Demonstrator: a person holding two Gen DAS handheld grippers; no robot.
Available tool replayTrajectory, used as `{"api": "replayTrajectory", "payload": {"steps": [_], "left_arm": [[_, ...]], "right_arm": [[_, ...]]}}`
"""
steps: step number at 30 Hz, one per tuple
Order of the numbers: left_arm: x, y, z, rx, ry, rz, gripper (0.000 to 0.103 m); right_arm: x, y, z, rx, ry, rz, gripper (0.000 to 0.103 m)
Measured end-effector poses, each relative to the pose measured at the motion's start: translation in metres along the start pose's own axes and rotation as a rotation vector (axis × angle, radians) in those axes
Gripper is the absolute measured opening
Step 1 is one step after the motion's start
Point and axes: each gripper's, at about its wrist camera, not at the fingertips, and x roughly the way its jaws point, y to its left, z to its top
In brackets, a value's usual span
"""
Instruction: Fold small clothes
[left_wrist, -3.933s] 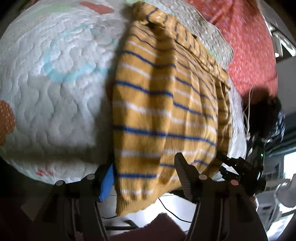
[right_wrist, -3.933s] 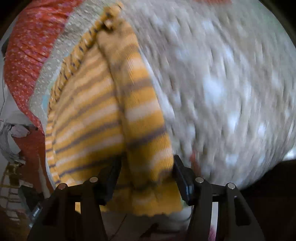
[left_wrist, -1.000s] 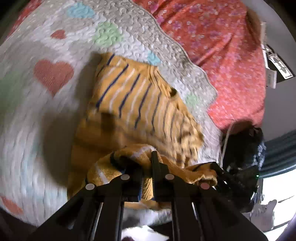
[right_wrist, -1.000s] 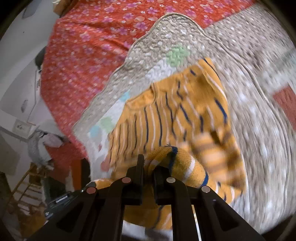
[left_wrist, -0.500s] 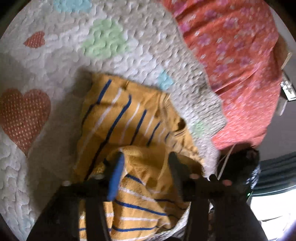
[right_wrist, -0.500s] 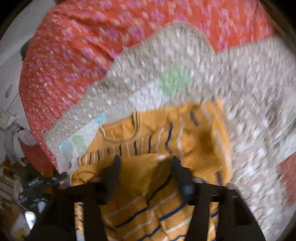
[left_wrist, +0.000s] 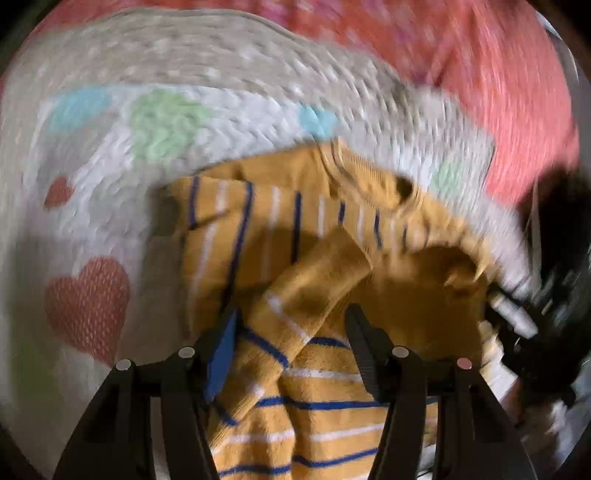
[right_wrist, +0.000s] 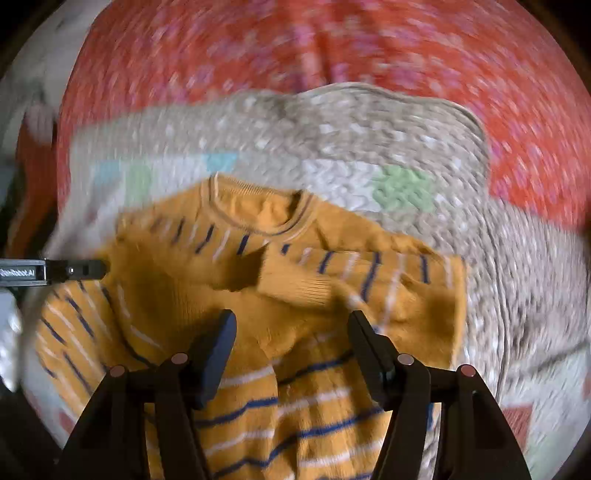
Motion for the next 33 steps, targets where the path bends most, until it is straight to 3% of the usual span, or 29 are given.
{"api": "replayTrajectory", "payload": {"steps": [1, 2, 3, 4, 6, 12, 15, 17, 20, 23, 26, 28, 33], "left_arm": [[0.007, -0.006, 0.000, 0.041, 0.019, 0.041, 0.057], [0.012, -0.008, -0.002, 0.063, 0.033, 0.062, 0.050], [0.017, -0.011, -0.003, 0.081, 0.046, 0.088, 0.031], [0.021, -0.009, -0.004, 0.083, 0.059, 0.100, 0.022], [0.020, -0.002, -0.004, 0.043, 0.056, 0.057, 0.013], [0.002, 0.018, 0.011, -0.073, 0.024, -0.022, 0.011], [0.004, 0.026, 0.030, -0.124, 0.003, -0.024, 0.011], [0.014, 0.026, 0.033, -0.145, 0.023, 0.002, 0.011], [0.034, 0.031, 0.028, -0.170, 0.071, 0.029, 0.016], [0.025, 0.042, 0.024, -0.210, 0.041, -0.060, 0.022], [0.001, 0.058, 0.020, -0.265, 0.003, -0.145, 0.041], [-0.021, 0.069, 0.011, -0.275, -0.032, -0.161, 0.047], [-0.047, 0.078, -0.028, -0.273, -0.040, -0.175, 0.058]], "right_arm": [[0.005, 0.007, -0.001, -0.053, -0.002, -0.021, 0.067], [0.010, 0.012, -0.002, -0.088, 0.003, -0.032, 0.067], [0.016, 0.015, -0.002, -0.111, 0.019, -0.032, 0.067], [0.023, 0.016, -0.002, -0.114, 0.051, -0.014, 0.064], [0.033, 0.010, -0.001, -0.080, 0.104, -0.006, 0.009], [0.002, -0.043, 0.034, 0.149, -0.034, -0.016, 0.008], [0.010, -0.066, 0.053, 0.230, -0.036, -0.037, 0.008], [0.028, -0.073, 0.059, 0.252, 0.003, -0.079, 0.001], [0.060, -0.091, 0.054, 0.308, 0.102, -0.116, 0.001], [0.050, -0.115, 0.036, 0.424, 0.069, -0.081, 0.002], [0.020, -0.129, 0.017, 0.475, 0.023, -0.023, 0.027], [-0.004, -0.129, 0.001, 0.469, -0.011, 0.002, 0.051], [-0.042, -0.122, -0.044, 0.459, -0.013, 0.096, 0.055]]}}
